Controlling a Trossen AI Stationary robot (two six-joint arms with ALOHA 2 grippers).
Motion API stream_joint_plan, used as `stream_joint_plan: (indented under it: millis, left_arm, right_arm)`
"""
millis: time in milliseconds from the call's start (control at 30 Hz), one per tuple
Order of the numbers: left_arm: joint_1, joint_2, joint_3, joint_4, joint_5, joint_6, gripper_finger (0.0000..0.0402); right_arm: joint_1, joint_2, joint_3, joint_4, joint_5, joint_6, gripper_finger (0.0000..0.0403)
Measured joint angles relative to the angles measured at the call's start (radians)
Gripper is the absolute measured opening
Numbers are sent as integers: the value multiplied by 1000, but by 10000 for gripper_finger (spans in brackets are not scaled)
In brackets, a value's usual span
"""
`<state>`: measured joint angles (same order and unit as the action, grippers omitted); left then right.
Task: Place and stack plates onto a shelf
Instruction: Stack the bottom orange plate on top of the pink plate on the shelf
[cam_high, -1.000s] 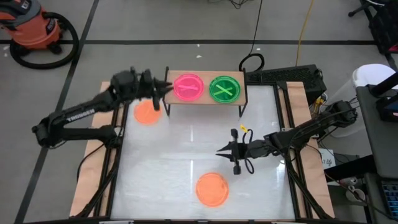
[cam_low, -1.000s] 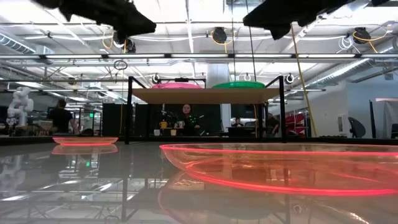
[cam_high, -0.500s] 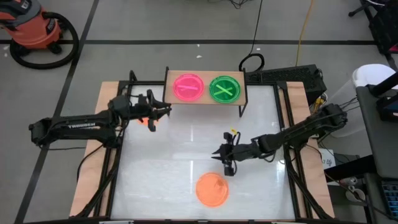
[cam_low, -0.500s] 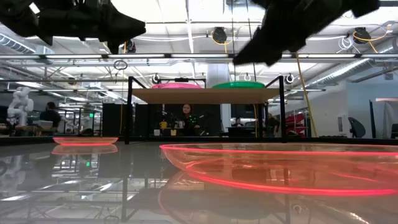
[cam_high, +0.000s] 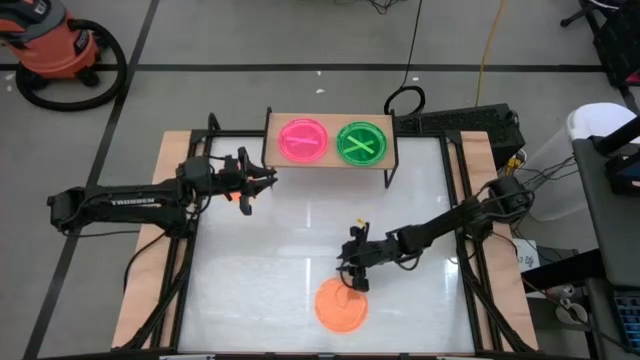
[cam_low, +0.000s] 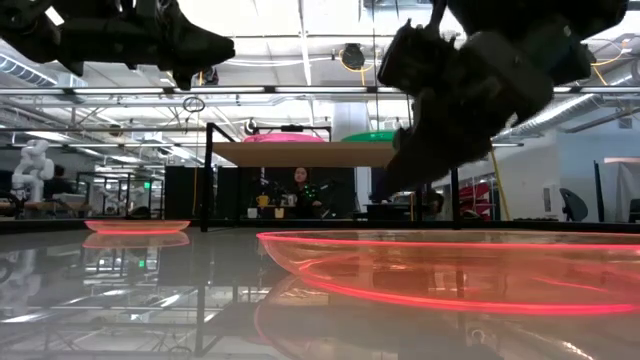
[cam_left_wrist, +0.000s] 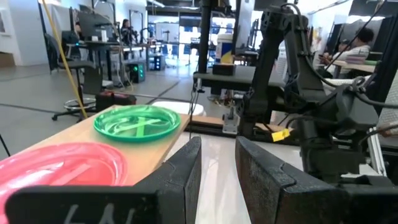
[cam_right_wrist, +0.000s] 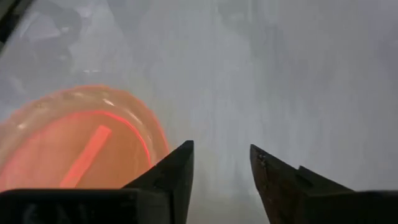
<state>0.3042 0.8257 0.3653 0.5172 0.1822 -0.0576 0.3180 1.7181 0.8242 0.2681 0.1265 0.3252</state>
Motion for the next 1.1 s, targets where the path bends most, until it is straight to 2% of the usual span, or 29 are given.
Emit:
stream_joint_plan:
  millis: [233, 500, 900, 1100]
  left_arm:
    - [0, 1, 0, -8, 0, 2, 104]
    - [0, 1, 0, -25, 0, 10, 104]
    - [0, 1, 0, -26, 0, 10, 104]
    - [0, 1, 0, -27, -1, 9, 104]
  right_arm:
    - [0, 53, 0, -6, -7, 58, 144]
    - [1, 62, 0, 21, -150, 99, 144]
    - [4, 61, 0, 20, -192, 108, 144]
    - [11, 61, 0, 85, -285, 109, 144]
